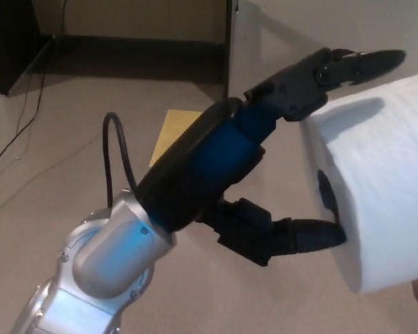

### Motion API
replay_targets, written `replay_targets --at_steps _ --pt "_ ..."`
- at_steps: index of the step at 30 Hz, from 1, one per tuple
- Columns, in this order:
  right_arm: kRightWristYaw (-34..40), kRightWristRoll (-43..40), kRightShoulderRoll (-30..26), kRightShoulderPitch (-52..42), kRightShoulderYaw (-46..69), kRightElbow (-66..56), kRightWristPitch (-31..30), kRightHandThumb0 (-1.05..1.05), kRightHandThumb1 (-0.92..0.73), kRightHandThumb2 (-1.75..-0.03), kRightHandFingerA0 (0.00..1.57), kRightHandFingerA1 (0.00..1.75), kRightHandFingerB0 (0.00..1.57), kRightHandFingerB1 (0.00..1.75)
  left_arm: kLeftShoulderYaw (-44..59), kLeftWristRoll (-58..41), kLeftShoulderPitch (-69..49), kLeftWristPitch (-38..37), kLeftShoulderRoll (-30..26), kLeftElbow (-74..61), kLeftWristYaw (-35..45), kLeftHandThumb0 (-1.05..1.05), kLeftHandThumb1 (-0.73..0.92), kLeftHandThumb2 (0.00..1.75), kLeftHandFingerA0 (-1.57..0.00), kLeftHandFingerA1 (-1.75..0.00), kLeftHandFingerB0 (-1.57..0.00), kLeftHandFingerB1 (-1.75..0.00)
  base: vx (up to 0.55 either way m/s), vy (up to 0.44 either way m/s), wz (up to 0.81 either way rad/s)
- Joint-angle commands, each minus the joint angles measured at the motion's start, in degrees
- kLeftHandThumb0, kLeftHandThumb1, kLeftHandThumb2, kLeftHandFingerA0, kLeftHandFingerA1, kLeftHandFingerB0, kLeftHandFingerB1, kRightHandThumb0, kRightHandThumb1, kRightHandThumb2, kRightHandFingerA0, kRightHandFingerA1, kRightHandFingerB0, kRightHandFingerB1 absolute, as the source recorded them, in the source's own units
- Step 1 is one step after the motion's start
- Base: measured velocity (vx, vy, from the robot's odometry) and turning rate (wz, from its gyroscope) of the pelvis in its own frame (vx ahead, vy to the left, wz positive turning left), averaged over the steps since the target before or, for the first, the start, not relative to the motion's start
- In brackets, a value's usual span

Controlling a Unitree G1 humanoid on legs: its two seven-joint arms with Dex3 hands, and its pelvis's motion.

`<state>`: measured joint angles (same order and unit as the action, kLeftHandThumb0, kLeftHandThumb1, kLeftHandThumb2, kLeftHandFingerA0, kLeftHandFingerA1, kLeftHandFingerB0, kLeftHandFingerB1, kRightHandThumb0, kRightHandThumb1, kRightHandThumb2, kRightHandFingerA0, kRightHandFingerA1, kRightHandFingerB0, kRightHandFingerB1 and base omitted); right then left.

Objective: A person is holding a toilet paper roll and the robot extends its left hand to grab the roll by inserting its thumb into the gap in the middle and brings its hand down by its side. Then it extends its arm again to hand the toilet paper roll back to the person.

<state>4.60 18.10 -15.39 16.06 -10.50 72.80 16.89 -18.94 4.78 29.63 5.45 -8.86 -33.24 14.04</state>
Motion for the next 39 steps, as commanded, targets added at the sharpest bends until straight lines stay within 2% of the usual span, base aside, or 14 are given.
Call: replay_targets --at_steps 1,4,5,6,10,14,16,22,31,32,37,39 --pt "0.34 0.63 -0.83 0.17 -0.28 0.53 -0.02 -0.37 -0.66 -0.6 0.72 0.6 0.56 0.43 1.37 2.29 0.48 -0.87 -1.12 1.32 0.78 -0.42 0.38 0.59 -0.17 -0.37 -0.14 -0.32 0.0 0.0 0.0" --pt "0.23 0.23 -0.59 0.62 0.05 0.63 0.17 -0.36 -0.66 -0.6 0.73 0.63 0.57 0.44 2.56 2.36 0.73 -1.09 -2.06 1.81 1.33 -0.33 0.4 0.53 -0.21 -0.32 -0.17 -0.27 0.0 0.0 0.0" --pt "0.23 0.18 -0.53 0.66 0.1 0.64 0.04 -0.36 -0.66 -0.6 0.73 0.64 0.57 0.44 3.09 1.85 0.57 -1.63 -2.31 2.11 1.6 -0.19 0.25 0.81 -0.06 -0.5 -0.05 -0.49 0.0 0.0 0.0" --pt "0.37 0.21 -0.44 0.78 0.08 0.66 -0.36 -0.35 -0.65 -0.59 0.75 0.68 0.57 0.44 4.47 0.5 0.21 -1.94 -3.16 2.4 2.44 -0.19 0.25 0.81 -0.07 -0.51 -0.06 -0.49 0.0 0.0 0.0" --pt "0.43 0.72 -0.65 0.98 -0.39 0.64 0.07 -0.35 -0.65 -0.59 0.74 0.66 0.57 0.45 6.41 -0.71 0.39 -2.84 -4.98 2.75 4.28 -0.19 0.27 0.82 -0.07 -0.51 -0.07 -0.5 0.0 0.0 0.0" --pt "0.7 0.72 -0.35 1.45 -0.47 0.7 -0.17 -0.35 -0.65 -0.59 0.73 0.72 0.57 0.45 7.32 -0.23 2.27 -2.79 -6.75 3.11 5.64 -0.18 0.24 0.81 -0.1 -0.52 -0.09 -0.51 0.0 0.0 0.0" --pt "0.36 0.51 -0.19 1.72 -0.27 0.8 -0.4 -0.34 -0.65 -0.59 0.76 0.66 0.57 0.44 7.44 0.47 3.15 -4.97 -7.18 4.57 5.69 -0.19 0.24 0.81 -0.11 -0.52 -0.1 -0.5 0.0 0.0 0.0" --pt "0.23 0.49 -0.53 1.68 -0.22 0.61 0.62 -0.35 -0.66 -0.59 0.73 0.68 0.55 0.45 6.87 1.19 4.86 -5.62 -7.6 5.9 6.47 -0.19 0.25 0.82 -0.1 -0.52 -0.09 -0.5 0.0 0.0 0.0" --pt "0.21 0.27 -0.5 2.61 0.1 0.75 -0.14 -0.36 -0.66 -0.59 0.76 0.65 0.57 0.44 5.61 3.17 6.41 -7.32 -6.95 7.92 6.28 -0.22 0.23 0.82 -0.1 -0.51 -0.09 -0.5 0.0 0.0 0.0" --pt "0.21 0.39 -0.57 2.58 0.03 0.78 0.12 -0.37 -0.64 -0.59 0.78 0.67 0.56 0.44 5.12 4.12 6.46 -7.88 -6.66 8.16 5.75 -0.49 0.37 0.62 -0.24 -0.38 -0.19 -0.34 0.0 0.0 0.0" --pt "0.51 0.79 -0.68 2.62 -0.24 0.88 -0.09 -0.37 -0.66 -0.6 0.78 0.67 0.57 0.44 3.36 5.3 6.78 -7.34 -4.52 8.54 5.03 -0.47 0.36 0.61 -0.28 -0.4 -0.2 -0.34 0.0 0.0 0.0" --pt "0.59 0.8 -0.78 2.42 -0.2 0.9 0.29 -0.37 -0.64 -0.59 0.79 0.73 0.56 0.44 2.59 5.65 7.06 -5.94 -3.24 8.35 5.06 -0.46 0.36 0.61 -0.27 -0.41 -0.2 -0.34 0.0 0.0 0.0"
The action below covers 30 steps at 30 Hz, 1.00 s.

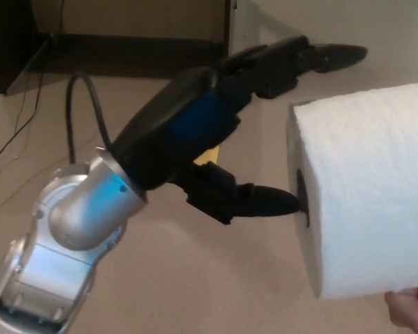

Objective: A person is holding a toilet paper roll and the robot extends its left hand to grab the roll by inserting its thumb into the gap in the middle and brings its hand down by its side. Then it extends its arm again to hand the toilet paper roll back to the person.

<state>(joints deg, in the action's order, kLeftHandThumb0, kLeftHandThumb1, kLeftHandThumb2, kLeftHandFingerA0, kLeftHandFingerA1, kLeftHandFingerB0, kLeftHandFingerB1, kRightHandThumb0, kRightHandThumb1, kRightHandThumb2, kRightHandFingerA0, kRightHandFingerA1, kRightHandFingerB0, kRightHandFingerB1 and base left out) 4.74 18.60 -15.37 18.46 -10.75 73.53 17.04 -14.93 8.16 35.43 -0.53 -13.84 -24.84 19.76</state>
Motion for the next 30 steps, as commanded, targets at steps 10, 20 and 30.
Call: replay_targets --at_steps 10,20,30 --pt "0.49 0.02 -0.41 -0.55 0.39 0.15 0.05 -0.35 -0.66 -0.6 0.74 0.62 0.56 0.44 -5.98 6.28 4.52 1.49 9.35 2.51 -2.9 -0.49 0.39 0.63 -0.3 -0.42 -0.19 -0.35 0.0 0.0 0.0" --pt "0.48 0.28 -0.27 -0.42 0.14 0.1 0.26 -0.36 -0.65 -0.59 0.78 0.66 0.58 0.45 -7.68 10.25 6.24 -0.03 14.11 5.87 -5.74 -0.4 0.47 0.55 -0.4 -0.37 -0.28 -0.3 0.0 0.0 0.0" --pt "0.44 0.06 1.04 -0.57 0.03 -0.04 0.46 -0.36 -0.65 -0.59 0.76 0.73 0.59 0.45 -6.03 9.99 8.29 0.1 13.51 5.51 -4.8 -0.34 0.47 0.54 -0.43 -0.37 -0.32 -0.31 0.0 0.0 0.0"
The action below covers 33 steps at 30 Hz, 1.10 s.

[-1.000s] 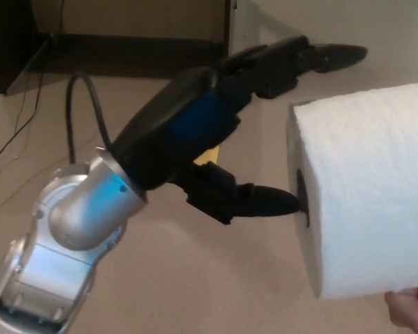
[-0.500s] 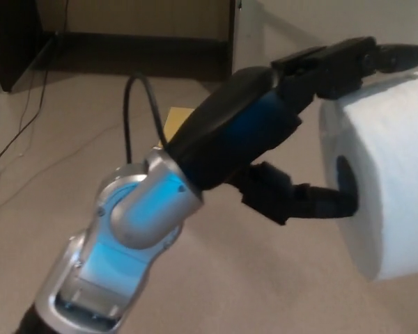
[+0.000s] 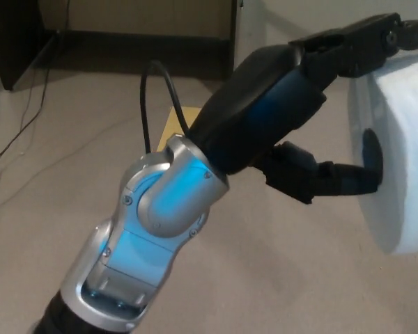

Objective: A person is holding a toilet paper roll and the robot extends its left hand to grab the roll by inserting its thumb into the gap in the middle and brings its hand down by its side. Then it extends its arm again to hand the toilet paper roll back to the person.

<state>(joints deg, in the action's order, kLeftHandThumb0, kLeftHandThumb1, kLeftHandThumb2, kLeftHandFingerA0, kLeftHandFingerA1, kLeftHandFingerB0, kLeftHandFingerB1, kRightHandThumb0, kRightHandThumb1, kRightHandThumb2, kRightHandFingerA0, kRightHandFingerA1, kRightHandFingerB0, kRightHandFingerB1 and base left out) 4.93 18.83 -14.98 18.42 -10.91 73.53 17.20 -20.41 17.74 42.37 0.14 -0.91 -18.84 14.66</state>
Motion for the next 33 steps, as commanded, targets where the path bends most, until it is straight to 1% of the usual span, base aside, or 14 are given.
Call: replay_targets --at_steps 1,3,7,10,13,14,17,19,20,21,24,25,31,33 --pt "0.31 -0.14 0.98 -0.79 0.12 -0.05 0.44 -0.36 -0.65 -0.59 0.74 0.73 0.59 0.45 -0.36 0.23 1.2 -0.67 0.19 -0.83 0.64 -0.42 0.4 0.64 -0.38 -0.43 -0.3 -0.38 0.0 0.0 0.0" --pt "0.63 0.43 1.17 -1.06 -0.38 -0.12 0.54 -0.37 -0.65 -0.59 0.74 0.76 0.59 0.45 0.31 -0.18 1.18 -1.12 -0.59 -0.95 1.07 -0.4 0.4 0.63 -0.38 -0.43 -0.31 -0.38 0.0 0.0 0.0" --pt "0.07 1.07 1.03 -0.24 -1.14 -0.02 -0.53 -0.35 -0.68 -0.6 0.73 0.59 0.57 0.44 2.62 -0.68 1.93 -1.88 -2.51 -0.65 1.26 -0.37 0.4 0.62 -0.41 -0.43 -0.36 -0.39 0.0 0.0 0.0" --pt "-0.08 1.1 1.05 -0.39 -1.36 -0.12 -0.42 -0.35 -0.68 -0.6 0.72 0.58 0.57 0.44 3.73 -1.03 2.05 -2.12 -3.59 -1.08 1.55 -0.37 0.41 0.63 -0.41 -0.44 -0.37 -0.4 0.0 0.0 0.0" --pt "0.31 1.43 1.3 -0.94 -1.77 -0.12 -0.29 -0.34 -0.67 -0.6 0.72 0.66 0.57 0.44 5.48 -3.39 1.92 -1.81 -5.65 -2.15 3.69 -0.32 0.43 0.62 -0.43 -0.46 -0.38 -0.4 0.0 0.0 0.0" --pt "0.39 1.42 1.36 -1.11 -1.79 -0.1 -0.23 -0.34 -0.67 -0.6 0.73 0.67 0.57 0.44 5.83 -3.97 1.88 -1.85 -6.15 -2.36 4.14 -0.31 0.44 0.62 -0.41 -0.45 -0.38 -0.4 0.0 0.0 0.0" --pt "0.78 1.9 1.24 -1.49 -2.29 0.07 0.23 -0.35 -0.67 -0.6 0.74 0.72 0.56 0.44 7.24 -4.95 1.87 -2.6 -7.65 -2.84 4.89 -0.29 0.45 0.61 -0.42 -0.42 -0.39 -0.39 0.0 0.0 0.0" --pt "0.25 1.49 1.29 -1.33 -2.07 0.05 -0.48 -0.36 -0.67 -0.6 0.73 0.64 0.56 0.43 8.38 -3.56 2.23 -4.1 -9.55 -2.9 4.37 -0.32 0.44 0.62 -0.44 -0.43 -0.42 -0.4 0.0 0.0 0.0" --pt "0.22 1.5 1.3 -1.27 -2.11 0.04 -0.58 -0.35 -0.67 -0.6 0.73 0.64 0.57 0.43 8.9 -3.9 2.2 -3.81 -9.94 -3.23 4.48 -0.31 0.43 0.61 -0.45 -0.43 -0.42 -0.4 0.0 0.0 0.0" --pt "0.16 1.53 1.19 -1.09 -2.13 0.04 -0.58 -0.35 -0.67 -0.6 0.73 0.61 0.57 0.43 9.36 -4.23 2.36 -3.19 -10.33 -3.58 4.66 -0.32 0.43 0.61 -0.45 -0.43 -0.42 -0.4 0.0 0.0 0.0" --pt "-0.03 1.32 1.21 -0.68 -1.95 0.13 -0.88 -0.35 -0.67 -0.6 0.74 0.61 0.57 0.43 10.63 -5.64 2.85 -1.82 -11.3 -4.61 5.71 -0.31 0.43 0.61 -0.45 -0.44 -0.42 -0.4 0.0 0.0 0.0" --pt "0.26 1.56 1.19 -0.71 -2.15 0.12 -0.74 -0.35 -0.66 -0.6 0.75 0.66 0.57 0.44 10.93 -5.72 2.94 -1.82 -11.66 -5.05 5.82 -0.35 0.42 0.63 -0.46 -0.44 -0.41 -0.4 0.0 0.0 0.0" --pt "0.43 1.64 1.06 -0.81 -2.22 0.07 -0.63 -0.36 -0.67 -0.6 0.74 0.66 0.56 0.43 11.46 -5.91 3.44 -2.23 -12.17 -6.11 5.87 -0.37 0.41 0.63 -0.46 -0.44 -0.41 -0.4 0.0 0.0 0.0" --pt "0.31 1.67 1.07 -0.74 -2.24 0.06 -0.82 -0.36 -0.67 -0.6 0.72 0.65 0.56 0.43 11.3 -6.0 3.45 -1.34 -11.9 -6.67 5.88 -0.36 0.4 0.62 -0.46 -0.44 -0.41 -0.4 0.0 0.0 0.0"
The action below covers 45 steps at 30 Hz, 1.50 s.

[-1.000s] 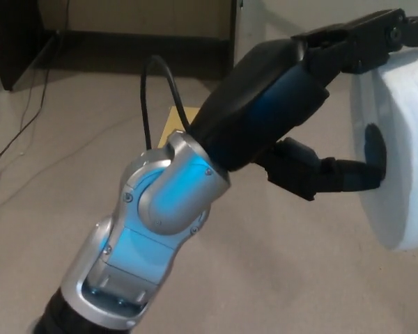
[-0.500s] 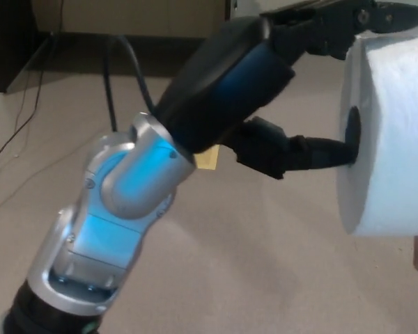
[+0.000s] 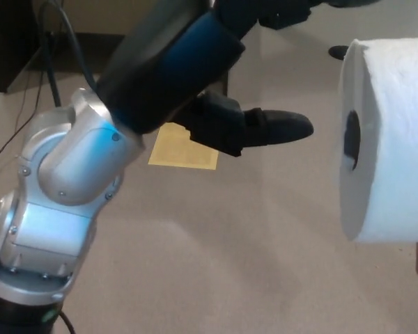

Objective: A person is holding a toilet paper roll and the robot extends its left hand to grab the roll by inserting its thumb into the gap in the middle and brings its hand down by its side. Then it extends its arm again to hand the toilet paper roll back to the person.

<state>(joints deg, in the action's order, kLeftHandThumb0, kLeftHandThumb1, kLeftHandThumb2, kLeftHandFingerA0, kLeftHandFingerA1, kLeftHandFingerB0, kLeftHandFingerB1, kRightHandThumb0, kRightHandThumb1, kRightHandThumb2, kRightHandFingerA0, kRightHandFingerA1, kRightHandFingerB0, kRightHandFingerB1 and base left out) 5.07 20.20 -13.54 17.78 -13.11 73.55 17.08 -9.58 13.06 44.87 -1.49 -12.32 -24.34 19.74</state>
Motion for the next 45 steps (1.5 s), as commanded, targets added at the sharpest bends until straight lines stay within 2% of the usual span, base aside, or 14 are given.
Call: replay_targets --at_steps 1,12,17,19,21,23,25,26,31,33,35,36,42,45 --pt "0.13 0.22 -0.49 0.18 0.07 0.05 -0.78 -0.36 -0.67 -0.6 0.72 0.64 0.56 0.43 0.41 -1.26 1.35 0.31 -0.42 -0.93 0.77 -0.36 0.4 0.61 -0.46 -0.44 -0.4 -0.4 0.0 0.0 0.0" --pt "-0.09 -0.05 -0.92 0.89 0.53 -0.08 -0.45 -0.35 -0.67 -0.6 0.75 0.72 0.57 0.44 -2.42 -3.95 0.94 0.72 3.14 0.38 1.24 -0.31 0.4 0.59 -0.4 -0.42 -0.37 -0.38 0.0 0.0 0.0" --pt "-0.45 -0.03 -0.68 1.18 0.65 0.04 -0.66 -0.35 -0.67 -0.6 0.72 0.57 0.58 0.44 -4.31 -0.95 1.0 0.3 4.62 0.87 -0.25 -0.39 0.39 0.62 -0.45 -0.46 -0.35 -0.39 0.0 0.0 0.0" --pt "-0.19 0.4 -0.89 1.22 0.31 -0.02 -0.32 -0.35 -0.67 -0.6 0.72 0.56 0.58 0.44 -4.77 0.07 1.14 0.63 4.81 0.86 -0.54 -0.32 0.44 0.54 -0.49 -0.4 -0.38 -0.33 0.0 0.0 0.0" --pt "-0.13 0.28 -0.74 1.1 0.37 -0.04 -0.73 -0.36 -0.66 -0.6 0.74 0.67 0.58 0.43 -5.48 0.52 0.97 1.16 5.59 0.8 -0.87 -0.31 0.44 0.54 -0.49 -0.39 -0.38 -0.33 0.0 0.0 0.0" --pt "-0.42 0.11 -0.78 1.21 0.51 0.06 -0.94 -0.36 -0.67 -0.6 0.73 0.63 0.58 0.43 -6.2 0.87 1.25 0.18 6.96 1.99 -1.75 -0.39 0.38 0.61 -0.46 -0.45 -0.35 -0.39 0.0 0.0 0.0" --pt "-0.76 0.05 -0.98 1.56 0.56 -0.06 -1.11 -0.36 -0.67 -0.6 0.73 0.63 0.58 0.43 -6.37 1.48 1.82 -0.35 7.49 2.81 -2.23 -0.39 0.38 0.61 -0.46 -0.45 -0.35 -0.39 0.0 0.0 0.0" --pt "-1.18 -0.4 -0.91 1.54 0.95 -0.06 -1.11 -0.37 -0.67 -0.6 0.74 0.63 0.59 0.44 -6.66 1.54 1.9 -1.11 8.4 3.74 -2.84 -0.31 0.43 0.54 -0.51 -0.4 -0.38 -0.33 0.0 0.0 0.0" --pt "-1.0 -0.38 -1.03 1.34 1.13 -0.11 -0.46 -0.36 -0.66 -0.6 0.73 0.63 0.59 0.44 -7.69 3.84 2.53 -2.25 9.52 5.08 -4.25 -0.34 0.45 0.54 -0.51 -0.39 -0.38 -0.33 0.0 0.0 0.0" --pt "-0.97 -0.35 -0.95 0.86 1.13 -0.14 -0.03 -0.36 -0.66 -0.6 0.72 0.63 0.59 0.44 -8.38 4.08 2.65 -1.97 10.28 5.1 -4.37 -0.41 0.39 0.62 -0.46 -0.44 -0.35 -0.39 0.0 0.0 0.0" --pt "-0.79 -0.22 -1.01 0.72 1.07 -0.24 0.17 -0.35 -0.67 -0.6 0.73 0.68 0.59 0.44 -8.98 4.65 3.24 -1.66 11.03 5.55 -4.47 -0.32 0.44 0.54 -0.47 -0.38 -0.38 -0.33 0.0 0.0 0.0" --pt "-0.62 -0.15 -1.02 0.71 1.03 -0.24 0.41 -0.35 -0.66 -0.6 0.73 0.69 0.6 0.45 -9.23 4.79 3.6 -1.41 11.5 5.85 -4.62 -0.4 0.39 0.62 -0.43 -0.43 -0.35 -0.38 0.0 0.0 0.0" --pt "-1.07 -0.52 -0.68 1.06 1.36 0.0 -0.49 -0.37 -0.66 -0.6 0.73 0.66 0.59 0.44 -11.41 6.27 6.91 1.58 15.08 8.31 -4.97 -0.42 0.39 0.63 -0.44 -0.44 -0.34 -0.39 0.0 0.0 0.0" --pt "-0.85 -0.5 -0.74 1.23 1.44 -0.14 -0.4 -0.36 -0.66 -0.6 0.74 0.64 0.6 0.44 -12.03 6.7 8.0 0.49 16.63 10.45 -5.78 -0.33 0.45 0.54 -0.48 -0.38 -0.36 -0.33 0.0 0.0 0.0"
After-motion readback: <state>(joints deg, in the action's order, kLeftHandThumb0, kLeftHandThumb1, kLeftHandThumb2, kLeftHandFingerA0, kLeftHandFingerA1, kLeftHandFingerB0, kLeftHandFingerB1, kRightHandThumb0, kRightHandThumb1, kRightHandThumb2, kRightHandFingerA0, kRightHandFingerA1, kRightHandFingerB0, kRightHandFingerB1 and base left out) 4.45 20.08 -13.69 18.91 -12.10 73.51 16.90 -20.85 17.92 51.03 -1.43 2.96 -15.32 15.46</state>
